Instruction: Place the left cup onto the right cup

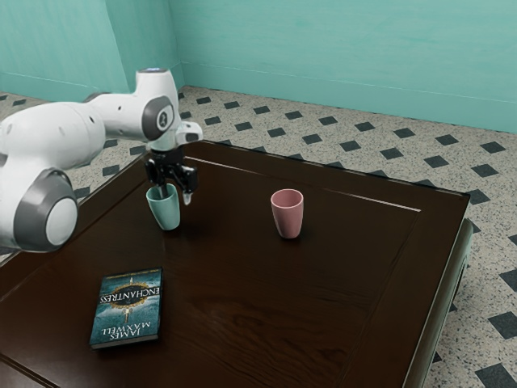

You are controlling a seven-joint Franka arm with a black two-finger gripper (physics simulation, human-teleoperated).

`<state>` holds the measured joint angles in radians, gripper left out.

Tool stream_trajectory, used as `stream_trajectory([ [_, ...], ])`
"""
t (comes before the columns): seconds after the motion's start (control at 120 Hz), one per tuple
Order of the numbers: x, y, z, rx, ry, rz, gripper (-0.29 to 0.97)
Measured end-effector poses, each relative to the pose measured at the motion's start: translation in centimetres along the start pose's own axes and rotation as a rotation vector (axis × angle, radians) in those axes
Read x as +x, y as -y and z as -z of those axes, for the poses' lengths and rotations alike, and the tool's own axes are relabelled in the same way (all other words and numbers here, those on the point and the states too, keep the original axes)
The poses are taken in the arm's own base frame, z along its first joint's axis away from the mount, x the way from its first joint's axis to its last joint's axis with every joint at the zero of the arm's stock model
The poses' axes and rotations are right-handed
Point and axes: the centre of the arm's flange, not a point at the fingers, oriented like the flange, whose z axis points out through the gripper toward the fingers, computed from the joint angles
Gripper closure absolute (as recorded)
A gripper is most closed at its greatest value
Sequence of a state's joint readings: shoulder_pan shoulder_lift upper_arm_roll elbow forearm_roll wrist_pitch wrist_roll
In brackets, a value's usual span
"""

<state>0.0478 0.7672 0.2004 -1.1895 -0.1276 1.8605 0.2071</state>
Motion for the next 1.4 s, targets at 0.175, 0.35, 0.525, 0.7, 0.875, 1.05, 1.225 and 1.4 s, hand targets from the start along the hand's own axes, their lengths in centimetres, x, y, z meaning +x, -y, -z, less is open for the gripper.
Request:
stream_trajectory([
  [0.175,0.2,0.3,-0.5,-0.012,-0.004,-0.017,0.45],
  [0.35,0.1,0.8,-0.5,-0.012,-0.005,-0.027,0.66],
  [0.525,0.1,1.0,-0.4,-0.012,-0.008,-0.037,0.74],
  [0.7,0.0,0.5,1.2,-0.009,-0.029,-0.055,0.77],
  [0.875,-0.4,-3.1,5.8,0.012,-0.066,-0.110,0.78],
  [1.05,-0.2,-10.9,9.9,0.027,-0.097,-0.224,0.78],
  [1.225,-0.8,-19.3,12.7,0.043,-0.117,-0.343,0.79],
  [1.4,-2.2,-27.0,15.7,0.073,-0.155,-0.451,0.79],
])
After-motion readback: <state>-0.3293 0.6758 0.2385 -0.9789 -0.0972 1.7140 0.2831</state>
